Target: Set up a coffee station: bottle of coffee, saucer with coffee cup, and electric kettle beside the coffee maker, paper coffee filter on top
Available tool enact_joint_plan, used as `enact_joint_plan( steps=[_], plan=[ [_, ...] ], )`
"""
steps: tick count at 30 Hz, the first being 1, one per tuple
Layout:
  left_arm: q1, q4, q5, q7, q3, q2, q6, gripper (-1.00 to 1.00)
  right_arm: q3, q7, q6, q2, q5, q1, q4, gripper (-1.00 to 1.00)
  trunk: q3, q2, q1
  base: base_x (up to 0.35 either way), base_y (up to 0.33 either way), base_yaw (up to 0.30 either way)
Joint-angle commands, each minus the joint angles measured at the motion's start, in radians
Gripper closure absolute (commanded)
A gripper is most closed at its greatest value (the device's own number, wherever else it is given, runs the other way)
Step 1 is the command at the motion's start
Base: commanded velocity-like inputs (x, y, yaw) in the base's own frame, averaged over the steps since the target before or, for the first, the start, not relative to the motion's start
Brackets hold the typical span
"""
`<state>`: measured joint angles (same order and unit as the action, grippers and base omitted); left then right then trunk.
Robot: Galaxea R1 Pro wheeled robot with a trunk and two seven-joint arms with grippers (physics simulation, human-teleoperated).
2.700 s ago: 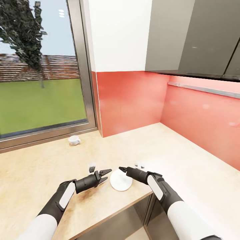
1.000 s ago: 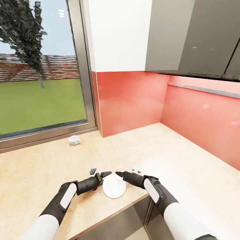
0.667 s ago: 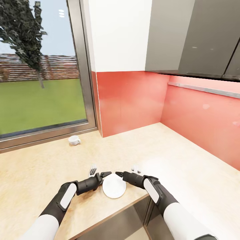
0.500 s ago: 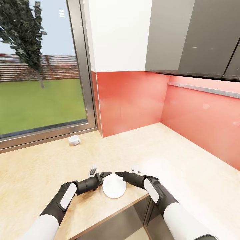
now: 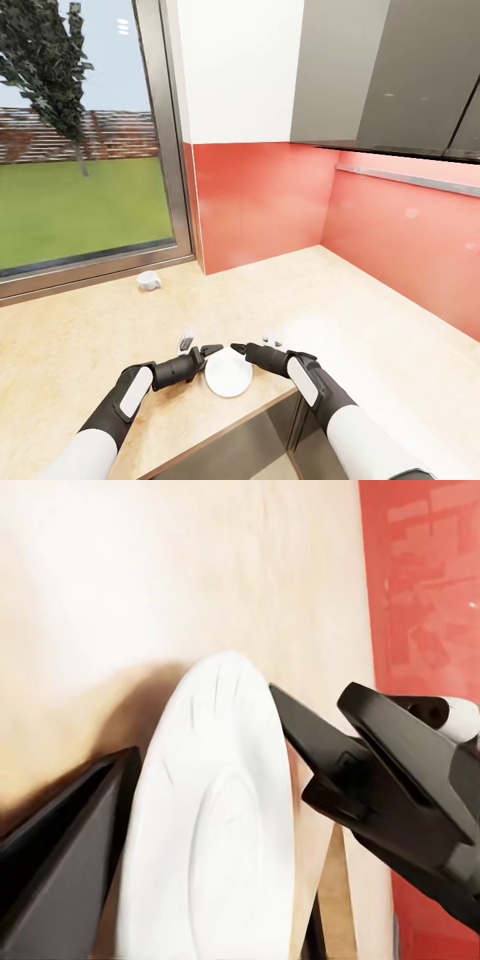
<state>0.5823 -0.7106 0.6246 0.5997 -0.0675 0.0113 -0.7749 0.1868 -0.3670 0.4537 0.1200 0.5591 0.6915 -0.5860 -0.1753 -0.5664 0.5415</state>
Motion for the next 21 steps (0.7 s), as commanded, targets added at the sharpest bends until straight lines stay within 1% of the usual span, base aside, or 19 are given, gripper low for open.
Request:
enact_joint_plan(
  steps=[1,8,21],
  plan=[
    [0.001,0.000,-0.011,0.002,-0.003,0.001,-0.011,-1.00,0.002,0.002,0.006,0.000,0.001,0.000,0.000,-1.00,-0.002,-0.001,0.000,0.000,0.000,0.000],
    [0.001,0.000,-0.011,0.002,-0.002,0.001,-0.065,-1.00,0.002,0.002,0.006,0.000,0.001,0.000,0.000,-1.00,-0.002,-0.001,0.000,0.000,0.000,0.000],
    [0.001,0.000,-0.015,0.001,0.008,-0.002,-0.077,-1.00,0.002,0.002,0.006,0.000,0.001,0.000,0.000,-1.00,-0.002,-0.001,0.000,0.000,0.000,0.000]
  ],
)
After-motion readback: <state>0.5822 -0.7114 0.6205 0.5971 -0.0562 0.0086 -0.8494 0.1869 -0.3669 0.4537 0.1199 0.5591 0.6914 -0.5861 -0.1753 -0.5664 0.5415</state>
